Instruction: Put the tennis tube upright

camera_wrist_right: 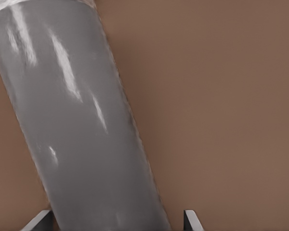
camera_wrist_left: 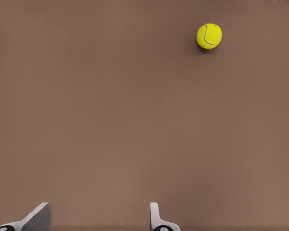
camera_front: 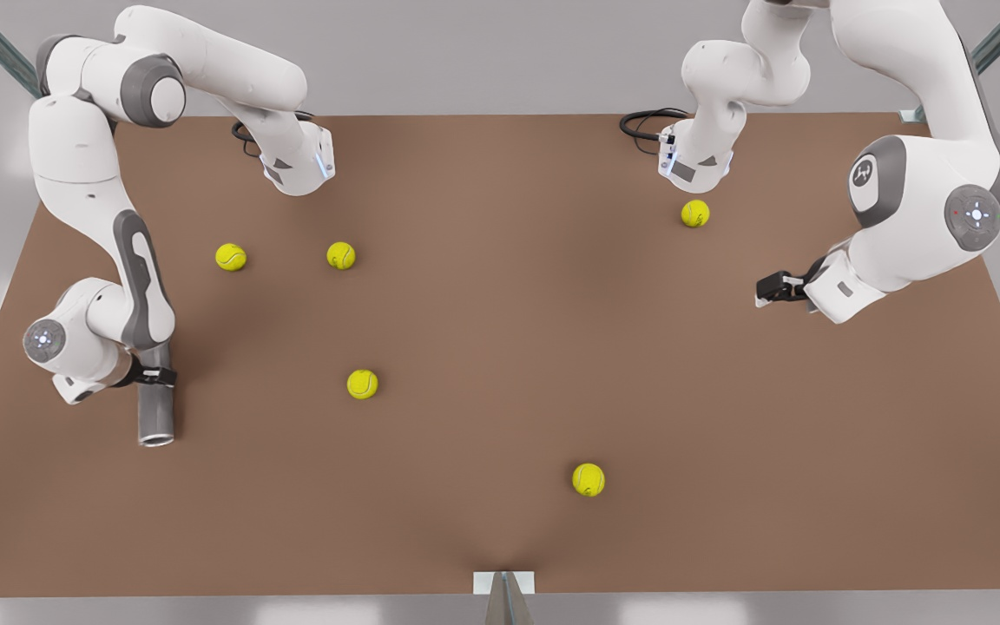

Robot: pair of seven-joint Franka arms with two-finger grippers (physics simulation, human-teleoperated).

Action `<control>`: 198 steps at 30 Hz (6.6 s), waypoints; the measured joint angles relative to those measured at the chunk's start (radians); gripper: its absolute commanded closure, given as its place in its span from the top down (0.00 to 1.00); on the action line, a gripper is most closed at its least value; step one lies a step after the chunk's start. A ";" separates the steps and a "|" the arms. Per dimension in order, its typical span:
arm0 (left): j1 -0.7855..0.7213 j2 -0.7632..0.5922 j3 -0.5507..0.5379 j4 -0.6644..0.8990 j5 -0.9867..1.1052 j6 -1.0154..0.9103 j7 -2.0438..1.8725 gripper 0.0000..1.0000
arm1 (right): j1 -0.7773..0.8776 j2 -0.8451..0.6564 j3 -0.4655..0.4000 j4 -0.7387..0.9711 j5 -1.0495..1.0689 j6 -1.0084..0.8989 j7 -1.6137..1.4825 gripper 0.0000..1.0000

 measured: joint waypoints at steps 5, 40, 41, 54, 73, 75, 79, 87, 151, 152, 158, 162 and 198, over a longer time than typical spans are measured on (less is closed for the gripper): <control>-0.005 -0.004 -0.004 -0.001 -0.001 -0.007 -0.010 1.00 | 0.000 0.010 0.002 -0.018 0.002 0.027 -0.023 0.92; -0.003 0.002 0.003 -0.005 -0.001 -0.020 -0.068 1.00 | 0.473 0.023 0.252 0.517 0.005 -0.437 -0.694 0.59; -0.003 0.002 0.003 -0.005 -0.001 -0.020 -0.071 1.00 | 0.487 0.022 0.253 0.521 0.007 -0.439 -0.717 0.59; -0.001 -0.019 0.006 -0.016 0.000 -0.022 -0.105 1.00 | 0.645 0.077 0.324 0.555 -0.016 -0.396 -0.850 0.60; 0.020 0.003 -0.045 -0.005 -0.030 0.016 -0.151 1.00 | 0.880 0.422 0.324 0.936 -0.153 -0.364 -0.569 1.00; 0.007 0.027 -0.054 -0.006 -0.097 0.022 -0.155 1.00 | 0.890 0.419 0.323 0.934 -0.158 -0.369 -0.529 1.00; -0.005 0.166 -0.057 0.029 -0.355 0.033 -0.157 1.00 | 0.820 0.314 0.323 0.924 -0.171 -0.421 -0.464 1.00; -0.002 0.572 -0.070 0.236 -0.841 0.103 -0.091 1.00 | 0.183 -0.536 0.179 0.310 -0.071 -0.679 -0.229 1.00; -0.014 0.555 -0.277 -0.400 -1.784 0.423 1.026 1.00 | 0.295 -0.281 0.083 0.466 0.056 -0.678 0.237 1.00; -0.014 0.556 -0.281 -0.400 -1.792 0.423 1.033 1.00 | 0.298 -0.286 0.082 0.469 0.055 -0.680 0.237 1.00; -0.017 0.579 -0.311 -0.400 -1.825 0.422 1.068 1.00 | 0.279 -0.391 0.070 0.448 0.052 -0.764 0.243 1.00; -0.017 0.584 -0.332 -0.400 -1.840 0.421 1.086 1.00 | 0.266 -0.427 0.069 0.342 0.073 -0.732 0.249 1.00; 0.001 0.391 -0.322 -0.435 -1.816 0.370 1.007 0.21 | 0.253 -0.423 0.070 0.336 0.098 -0.690 0.261 1.00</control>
